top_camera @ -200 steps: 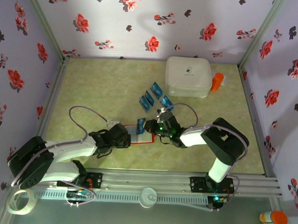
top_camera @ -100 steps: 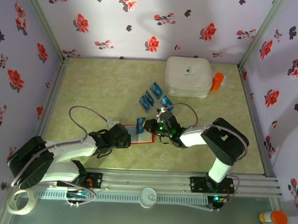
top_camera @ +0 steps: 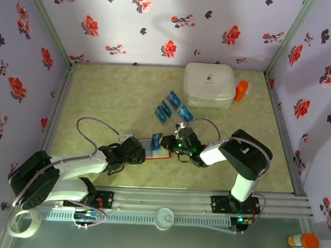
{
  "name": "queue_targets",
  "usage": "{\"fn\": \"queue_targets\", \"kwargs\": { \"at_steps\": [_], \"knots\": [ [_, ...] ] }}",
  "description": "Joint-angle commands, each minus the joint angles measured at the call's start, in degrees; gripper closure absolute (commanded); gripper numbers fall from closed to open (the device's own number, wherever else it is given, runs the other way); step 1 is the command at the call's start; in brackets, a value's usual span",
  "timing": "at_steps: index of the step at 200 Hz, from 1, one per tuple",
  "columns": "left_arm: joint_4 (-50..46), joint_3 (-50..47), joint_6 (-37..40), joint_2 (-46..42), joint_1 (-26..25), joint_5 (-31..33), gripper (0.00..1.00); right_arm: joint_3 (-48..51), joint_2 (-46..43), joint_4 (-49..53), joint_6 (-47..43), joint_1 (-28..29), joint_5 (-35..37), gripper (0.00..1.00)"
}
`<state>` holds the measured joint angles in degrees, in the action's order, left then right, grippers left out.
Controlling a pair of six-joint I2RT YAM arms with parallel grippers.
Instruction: Put the credit cards into the card holder
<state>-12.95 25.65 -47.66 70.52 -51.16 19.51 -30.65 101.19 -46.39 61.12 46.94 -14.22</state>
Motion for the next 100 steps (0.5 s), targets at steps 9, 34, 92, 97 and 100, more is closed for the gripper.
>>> {"fn": "queue_targets", "kwargs": {
  "at_steps": [9, 34, 92, 97, 100],
  "knots": [
    [-3.3, -1.4, -1.1, -0.3, -0.3, 0.8, 0.00, 1.6, 1.7, -3.8, 1.8, 0.4, -0.9, 1.00],
    [-3.3, -1.3, -1.1, -0.3, -0.3, 0.8, 0.00, 2.2, 2.4, -5.7, 2.3, 0.5, -1.6, 1.00],
    [-3.4, -1.2, -0.9, -0.3, -0.3, 0.8, 0.00, 3.1, 2.5, -6.6, 2.4, 0.5, -2.6, 1.00],
    [-3.5, -1.2, -1.0, -0.3, -0.3, 0.9, 0.00, 3.1, 2.5, -6.4, 2.3, 0.5, -2.7, 1.00],
    [-3.5, -1.2, -1.0, -0.3, -0.3, 0.9, 0.00, 3.2, 2.4, -6.2, 2.3, 0.5, -2.8, 1.00]
  ]
}}
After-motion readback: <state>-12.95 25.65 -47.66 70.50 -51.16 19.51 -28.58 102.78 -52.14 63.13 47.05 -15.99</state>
